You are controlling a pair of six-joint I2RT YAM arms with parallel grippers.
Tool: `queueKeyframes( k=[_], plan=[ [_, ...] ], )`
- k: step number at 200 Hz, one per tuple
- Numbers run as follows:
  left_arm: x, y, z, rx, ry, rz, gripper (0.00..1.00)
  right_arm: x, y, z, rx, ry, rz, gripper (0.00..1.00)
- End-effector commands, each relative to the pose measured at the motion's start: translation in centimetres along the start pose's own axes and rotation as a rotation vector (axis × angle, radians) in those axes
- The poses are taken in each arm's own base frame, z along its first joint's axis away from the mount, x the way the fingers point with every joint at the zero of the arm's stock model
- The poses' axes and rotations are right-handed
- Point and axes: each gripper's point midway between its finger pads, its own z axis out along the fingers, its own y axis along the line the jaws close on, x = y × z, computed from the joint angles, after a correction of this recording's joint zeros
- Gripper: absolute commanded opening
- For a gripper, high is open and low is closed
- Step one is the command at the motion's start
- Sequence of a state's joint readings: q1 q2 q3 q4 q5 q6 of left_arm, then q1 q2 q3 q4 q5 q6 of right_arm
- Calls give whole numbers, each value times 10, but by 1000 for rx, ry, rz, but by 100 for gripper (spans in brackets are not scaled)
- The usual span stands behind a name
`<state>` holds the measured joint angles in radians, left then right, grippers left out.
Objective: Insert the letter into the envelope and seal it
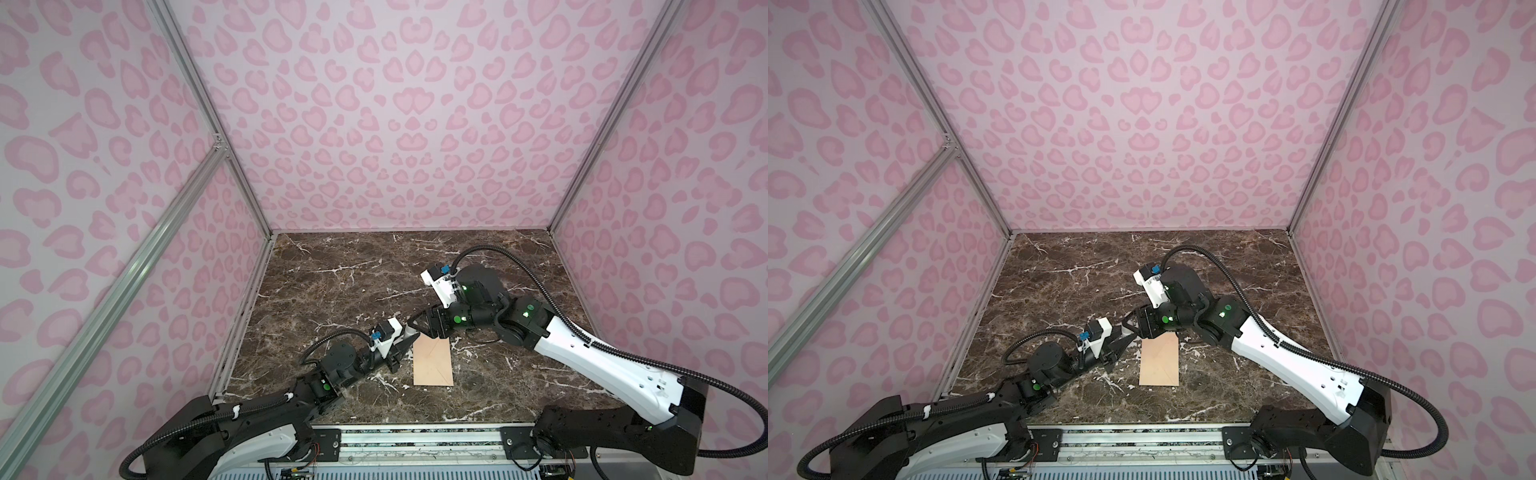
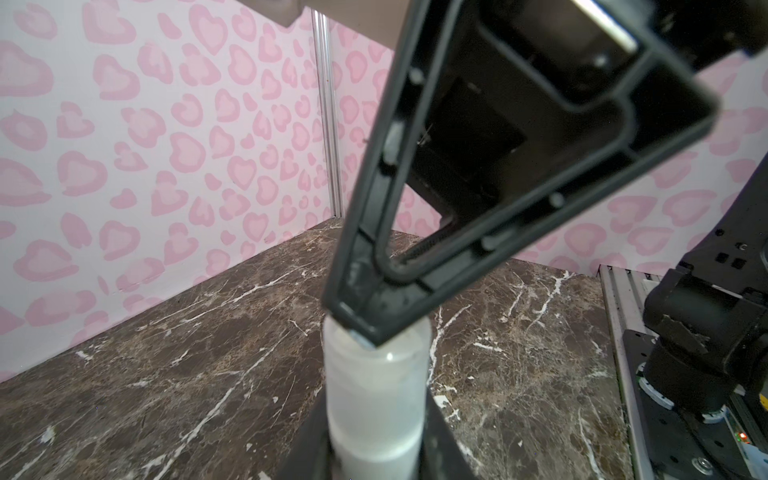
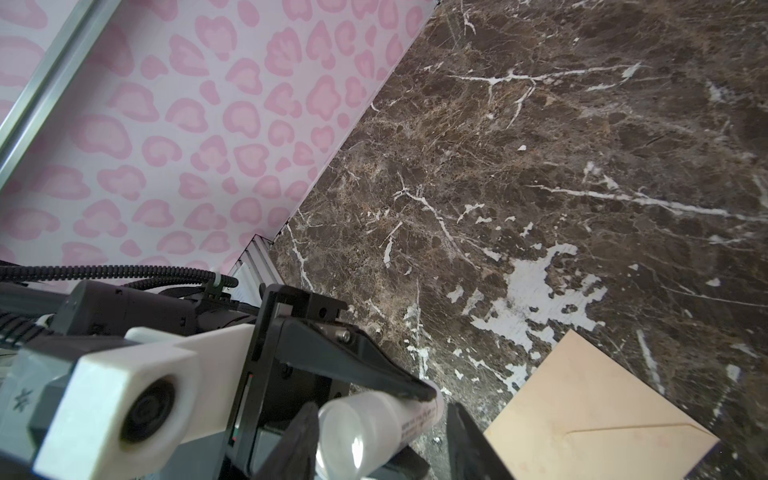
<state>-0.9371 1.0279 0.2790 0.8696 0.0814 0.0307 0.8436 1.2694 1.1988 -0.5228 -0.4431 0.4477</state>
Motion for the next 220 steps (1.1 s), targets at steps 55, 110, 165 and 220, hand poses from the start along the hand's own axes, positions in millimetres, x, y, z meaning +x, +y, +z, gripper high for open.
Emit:
queueKeyframes(
  k=[55, 110, 165, 220],
  plan=[
    [-36, 5, -2, -23, -133, 16, 4, 21, -24, 6, 111, 72, -15, 42],
    [-41, 6, -1, -23, -150, 14, 4, 29, -26, 11, 141, 108, -40, 37],
    [-28, 4, 2, -8, -98, 13, 4, 10, -24, -2, 179, 42, -72, 39],
    [-7, 1, 5, 6, -5, 6, 4, -28, -20, -22, 222, -81, -94, 46]
  ],
)
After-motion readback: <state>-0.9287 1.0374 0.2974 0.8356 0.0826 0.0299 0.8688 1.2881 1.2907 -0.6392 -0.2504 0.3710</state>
